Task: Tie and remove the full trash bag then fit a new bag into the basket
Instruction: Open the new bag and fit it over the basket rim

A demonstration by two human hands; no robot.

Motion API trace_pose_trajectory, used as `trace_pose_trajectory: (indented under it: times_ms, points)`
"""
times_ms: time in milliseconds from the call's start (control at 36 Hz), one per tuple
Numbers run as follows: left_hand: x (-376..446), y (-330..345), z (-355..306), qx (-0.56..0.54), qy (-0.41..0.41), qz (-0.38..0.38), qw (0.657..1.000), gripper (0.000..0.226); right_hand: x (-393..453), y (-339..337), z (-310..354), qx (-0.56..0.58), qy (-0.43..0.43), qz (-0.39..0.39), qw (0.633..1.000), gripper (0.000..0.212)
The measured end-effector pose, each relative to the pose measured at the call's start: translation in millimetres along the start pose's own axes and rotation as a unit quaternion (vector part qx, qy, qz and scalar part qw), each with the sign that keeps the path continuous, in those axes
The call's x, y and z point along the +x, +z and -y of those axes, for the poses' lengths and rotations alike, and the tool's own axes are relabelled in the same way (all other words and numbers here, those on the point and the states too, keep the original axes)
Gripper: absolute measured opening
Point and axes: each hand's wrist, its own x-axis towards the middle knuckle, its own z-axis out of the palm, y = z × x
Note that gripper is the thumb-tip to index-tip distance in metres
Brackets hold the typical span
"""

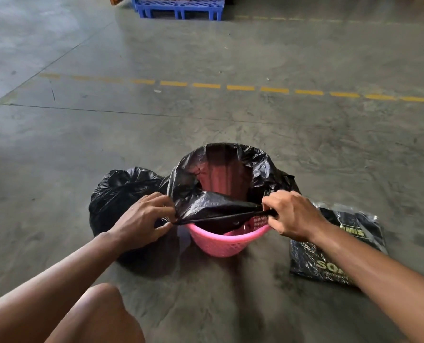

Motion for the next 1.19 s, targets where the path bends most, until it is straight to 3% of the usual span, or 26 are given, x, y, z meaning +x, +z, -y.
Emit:
trace_pose_trajectory:
  times_ms: [56,222,333,389,472,528,667,722,861,944,1028,1083,1139,1194]
  points:
    - [-4.1,2.7,-0.1,0.012,0.008,0.006,1.000,0.008,-12.0,1.4,-3.6,0.001,-0.014,-0.022,1.000,0.013]
    - [-5.2,13.1,-9.0,0.027,0.014,0.041,0.999,0.009,-49.1,16.1,-4.0,0.069,-0.005,0.012,0.998,0.009]
    - [-1.4,18.7,-14.4,0.007,0.012,0.056,0.998,0.007,-64.1,25.3,-5.5,0.092,0.001,-0.040,0.995,0.010]
    - [-1.8,19.9,-15.7,0.006,0.012,0.050,0.999,0.005,-68.5,30.7,-8.2,0.061,-0.020,-0.044,0.997,0.020]
    - [-4.8,20.2,-13.1,-0.002,0.007,0.038,0.999,0.003,-71.6,38.2,-9.0,-0.001,-0.040,0.010,0.999,0.044]
    - [-6.6,21.4,-12.4,-0.014,0.002,0.033,0.999,0.002,-70.4,37.4,-4.5,-0.022,-0.037,0.045,0.998,0.048]
    - [-9.3,22.3,-13.9,-0.091,-0.029,0.030,0.995,0.006,-63.3,31.3,4.7,0.059,-0.011,0.080,0.995,0.059]
    - [-12.7,21.1,-12.0,-0.104,-0.023,0.036,0.994,0.007,-63.3,34.2,2.8,0.036,-0.032,0.083,0.995,0.064]
    - [-14.5,19.5,-9.1,-0.062,0.029,0.068,0.995,0.003,-65.8,52.0,-6.3,-0.134,-0.106,0.146,0.974,0.086]
    - [-14.9,25.5,-2.9,-0.015,0.012,0.083,0.996,0.007,-65.6,57.9,-7.1,-0.127,-0.098,0.174,0.971,0.091]
    - [-19.3,33.9,3.1,0.036,-0.030,0.086,0.995,0.012,-64.5,52.7,-3.6,-0.035,-0.063,0.149,0.986,0.066]
    - [-24.4,38.3,10.4,0.044,-0.086,0.093,0.991,0.013,-63.8,41.7,2.1,0.124,0.011,0.139,0.982,0.036]
    - [-26.9,40.4,16.8,0.022,-0.152,0.107,0.982,0.017,-60.3,34.4,0.9,0.267,0.090,0.077,0.956,0.013]
    - [-27.1,39.2,19.3,-0.049,-0.233,0.064,0.969,0.016,-55.8,29.9,-5.5,0.353,0.161,0.007,0.921,0.022]
